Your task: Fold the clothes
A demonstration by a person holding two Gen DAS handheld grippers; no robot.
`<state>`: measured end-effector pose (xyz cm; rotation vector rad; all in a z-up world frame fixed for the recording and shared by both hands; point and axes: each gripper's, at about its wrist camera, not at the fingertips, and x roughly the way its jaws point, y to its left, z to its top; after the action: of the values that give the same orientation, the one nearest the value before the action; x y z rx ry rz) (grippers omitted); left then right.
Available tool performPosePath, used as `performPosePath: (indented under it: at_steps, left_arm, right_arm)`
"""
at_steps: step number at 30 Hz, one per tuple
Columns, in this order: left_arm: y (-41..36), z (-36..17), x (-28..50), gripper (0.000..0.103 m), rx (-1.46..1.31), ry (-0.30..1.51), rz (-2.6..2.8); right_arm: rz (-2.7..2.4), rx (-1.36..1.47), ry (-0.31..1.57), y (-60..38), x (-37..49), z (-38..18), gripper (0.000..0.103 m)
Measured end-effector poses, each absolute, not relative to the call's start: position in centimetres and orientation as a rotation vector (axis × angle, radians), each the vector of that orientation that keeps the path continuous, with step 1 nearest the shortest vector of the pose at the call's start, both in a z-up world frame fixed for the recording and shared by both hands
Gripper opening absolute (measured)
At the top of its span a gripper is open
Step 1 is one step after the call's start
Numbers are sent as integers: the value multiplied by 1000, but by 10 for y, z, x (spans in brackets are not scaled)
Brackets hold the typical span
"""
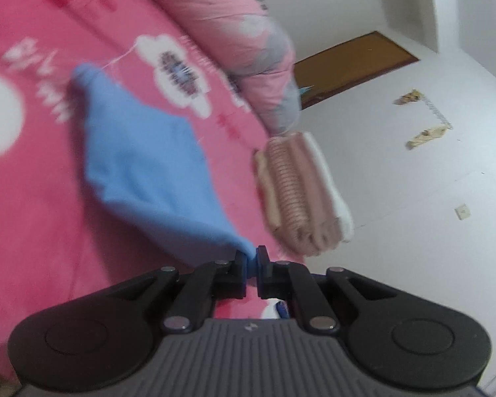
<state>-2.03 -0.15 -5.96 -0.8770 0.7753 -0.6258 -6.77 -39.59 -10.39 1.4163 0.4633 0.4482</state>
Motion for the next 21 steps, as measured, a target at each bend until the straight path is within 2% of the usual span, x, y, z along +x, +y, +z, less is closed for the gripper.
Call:
performPosePath:
  at_steps: [5, 12, 15, 16, 17, 18, 20, 21]
  left_arm:
    - [-8, -48, -14, 6, -870, 744, -656]
    - [7, -54, -20, 6, -910, 743, -666]
    - [9, -54, -20, 6, -916, 729, -685]
    - [11, -54, -20, 6, -915, 722, -690]
    - [12, -54, -20, 6, -914, 716, -695]
    - [13, -54, -18, 6, -915, 712, -695]
    - [18, -52, -11, 6, -914, 705, -689]
    - [21, -52, -7, 6, -913, 702, -686]
  right_arm:
    - [512, 1612, 524, -375, -63, -119, 80]
    - [444, 1665, 670, -349, -27, -131, 80]
    - [387, 1661, 707, -347, -9, -132, 75]
    - [379, 1652, 712, -347, -4, -130, 69]
    - [363, 1633, 718, -347, 1, -128, 57]
    - [338, 1602, 725, -347, 6, -125, 49]
    - [322, 1538, 735, -349, 16, -117, 15]
    - [328, 1511, 736, -349, 22, -113, 14]
